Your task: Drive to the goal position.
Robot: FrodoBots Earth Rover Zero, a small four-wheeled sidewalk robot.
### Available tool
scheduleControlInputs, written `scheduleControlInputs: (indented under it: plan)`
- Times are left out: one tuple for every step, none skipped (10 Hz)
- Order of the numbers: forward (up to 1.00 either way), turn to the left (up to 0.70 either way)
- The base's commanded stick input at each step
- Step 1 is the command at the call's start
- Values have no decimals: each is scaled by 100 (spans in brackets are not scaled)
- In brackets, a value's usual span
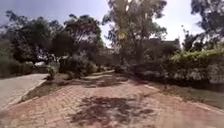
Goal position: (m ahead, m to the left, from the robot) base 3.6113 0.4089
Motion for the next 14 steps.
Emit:
scheduleControlInputs:
  plan:
    - [50,0]
    - [50,0]
    - [50,0]
    - [50,0]
    - [50,0]
    - [50,0]
    - [50,0]
    - [50,0]
    - [50,0]
    - [50,0]
    - [50,0]
    - [50,0]
    - [50,0]
    - [50,0]
